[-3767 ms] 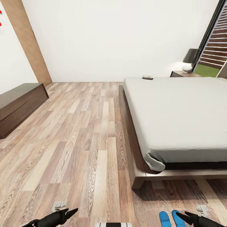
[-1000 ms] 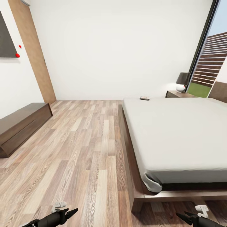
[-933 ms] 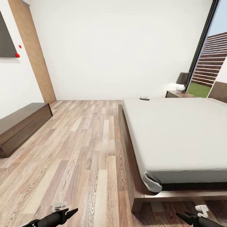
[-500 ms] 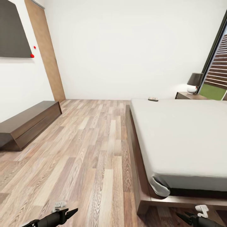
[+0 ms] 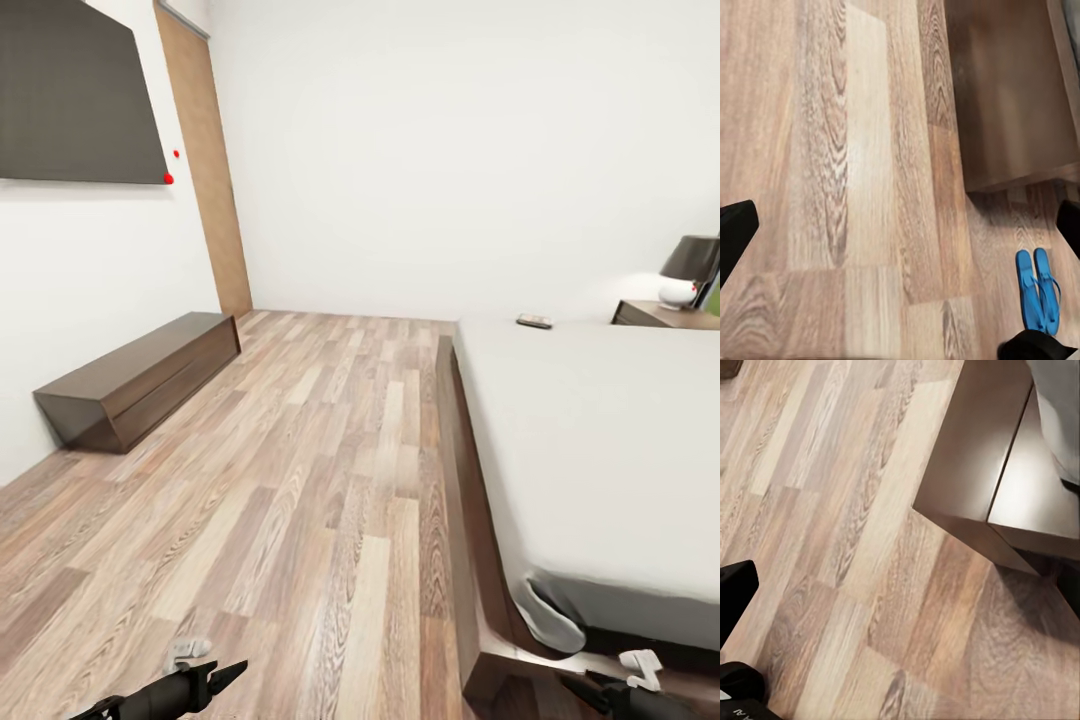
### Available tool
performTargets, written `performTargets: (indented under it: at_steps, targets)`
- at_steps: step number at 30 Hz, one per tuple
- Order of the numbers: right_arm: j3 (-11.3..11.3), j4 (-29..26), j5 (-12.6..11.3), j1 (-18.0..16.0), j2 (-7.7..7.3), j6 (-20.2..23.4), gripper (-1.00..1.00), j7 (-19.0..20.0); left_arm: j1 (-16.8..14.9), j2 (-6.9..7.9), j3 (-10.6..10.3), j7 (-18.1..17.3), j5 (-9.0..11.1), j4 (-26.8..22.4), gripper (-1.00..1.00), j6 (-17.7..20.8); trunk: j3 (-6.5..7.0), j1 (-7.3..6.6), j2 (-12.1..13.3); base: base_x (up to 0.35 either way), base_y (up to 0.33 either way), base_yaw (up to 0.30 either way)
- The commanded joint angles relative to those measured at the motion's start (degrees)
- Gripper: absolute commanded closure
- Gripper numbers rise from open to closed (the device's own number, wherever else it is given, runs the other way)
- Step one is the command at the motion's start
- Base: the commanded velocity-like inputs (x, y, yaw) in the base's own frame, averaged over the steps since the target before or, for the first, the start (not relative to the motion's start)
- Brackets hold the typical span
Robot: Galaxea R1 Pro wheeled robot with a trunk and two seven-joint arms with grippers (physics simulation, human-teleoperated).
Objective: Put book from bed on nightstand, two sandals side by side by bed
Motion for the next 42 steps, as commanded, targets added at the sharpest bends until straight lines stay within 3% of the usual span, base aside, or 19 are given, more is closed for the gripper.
performTargets:
  at_steps: [1, 33, 42]
  targets:
    - [-0.45, -0.01, 0.36, -0.03, 0.02, 0.14, -1.0, 0.27, -0.05, 0.0, 0.4, -0.08, -0.61, 0.04, -1.0, -0.44, -0.05, -0.01, -0.02, 0.0, 0.0, 0.266]
    - [-0.41, -0.01, 0.36, -0.03, 0.02, 0.14, -1.0, 0.28, -0.05, 0.04, 0.43, -0.17, -0.61, 0.03, -1.0, -0.44, -0.05, -0.01, -0.02, 0.0, 0.0, 0.24]
    - [-0.46, -0.01, 0.36, -0.01, 0.02, 0.14, -1.0, 0.28, -0.05, 0.05, 0.4, -0.16, -0.61, 0.04, -1.0, -0.44, -0.05, -0.01, -0.02, 0.0, 0.0, 0.056]
